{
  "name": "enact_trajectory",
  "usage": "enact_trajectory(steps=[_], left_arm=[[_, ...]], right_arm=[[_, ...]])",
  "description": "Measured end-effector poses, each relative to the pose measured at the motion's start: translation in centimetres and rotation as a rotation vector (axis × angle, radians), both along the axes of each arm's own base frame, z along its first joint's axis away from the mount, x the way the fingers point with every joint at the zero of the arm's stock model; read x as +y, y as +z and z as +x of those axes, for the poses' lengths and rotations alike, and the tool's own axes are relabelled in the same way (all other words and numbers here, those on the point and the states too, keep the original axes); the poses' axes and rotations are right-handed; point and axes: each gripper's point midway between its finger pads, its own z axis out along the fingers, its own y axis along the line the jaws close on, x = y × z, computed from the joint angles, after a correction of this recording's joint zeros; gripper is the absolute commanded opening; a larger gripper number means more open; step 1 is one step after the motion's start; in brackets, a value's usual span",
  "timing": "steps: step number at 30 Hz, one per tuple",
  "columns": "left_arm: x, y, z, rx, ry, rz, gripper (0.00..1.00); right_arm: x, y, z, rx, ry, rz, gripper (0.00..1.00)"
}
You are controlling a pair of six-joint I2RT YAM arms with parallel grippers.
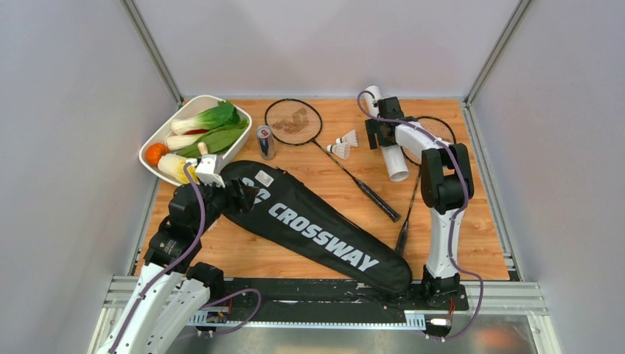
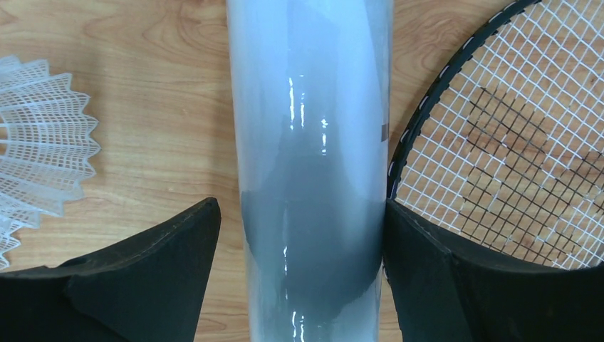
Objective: Pack up the badminton gear
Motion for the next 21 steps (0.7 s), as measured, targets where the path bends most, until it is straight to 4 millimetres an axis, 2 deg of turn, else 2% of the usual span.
enact_trajectory(steps=[7,9,13,14,21], left_arm=[[0.2,0.0,0.1,-0.001,0.009,0.003,0.77],[0.2,0.0,0.1,-0.001,0.01,0.004,0.77],[0.2,0.0,0.1,-0.001,0.013,0.005,0.77],[0.2,0.0,0.1,-0.002,0.013,0.005,0.77],[0.2,0.0,0.1,-0.003,0.012,0.008,0.77]], right_arm=[[-0.4,-0.9,0.5,0.02,0.006,-0.003,0.83],[-0.4,-1.3,0.6,0.026,0.008,-0.003,0.79],[-0.4,-1.5,0.8,0.028,0.011,-0.007,0.59],[-0.5,-1.4,0.8,0.028,0.012,-0.008,0.57],[-0.6,-1.0,0.5,0.035,0.007,-0.012,0.54]])
